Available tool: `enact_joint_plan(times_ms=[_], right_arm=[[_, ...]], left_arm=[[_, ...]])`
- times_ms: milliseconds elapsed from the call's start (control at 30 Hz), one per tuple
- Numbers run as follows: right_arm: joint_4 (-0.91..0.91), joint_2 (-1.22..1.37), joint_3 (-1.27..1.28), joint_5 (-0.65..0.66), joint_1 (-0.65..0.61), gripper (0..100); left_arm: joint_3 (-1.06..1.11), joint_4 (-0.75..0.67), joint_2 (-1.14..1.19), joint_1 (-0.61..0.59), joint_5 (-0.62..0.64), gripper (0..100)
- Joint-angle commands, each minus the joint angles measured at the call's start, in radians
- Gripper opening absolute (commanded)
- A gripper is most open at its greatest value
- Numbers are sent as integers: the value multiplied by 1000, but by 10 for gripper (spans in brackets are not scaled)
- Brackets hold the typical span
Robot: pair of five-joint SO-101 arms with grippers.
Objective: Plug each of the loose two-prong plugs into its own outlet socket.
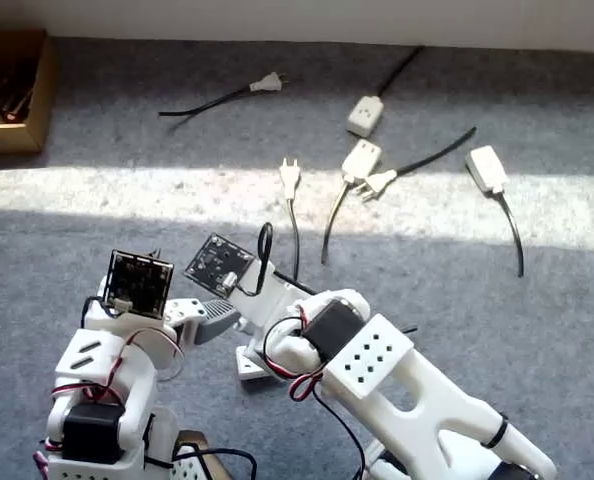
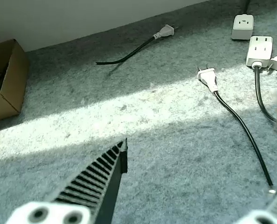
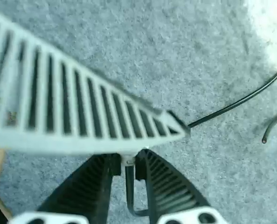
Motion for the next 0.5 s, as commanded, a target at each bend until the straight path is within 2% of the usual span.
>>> enact_joint_plan(times_ms=[0, 233, 467], right_arm=[[-22, -2, -15, -6, 33, 6], [25, -19, -93, -3, 124, 6], [303, -64, -417, 20, 122, 6]], left_arm=[[-25, -17, -8, 5, 6, 489], [25, -21, -7, 4, 5, 489], [145, -98, -8, 4, -38, 489]])
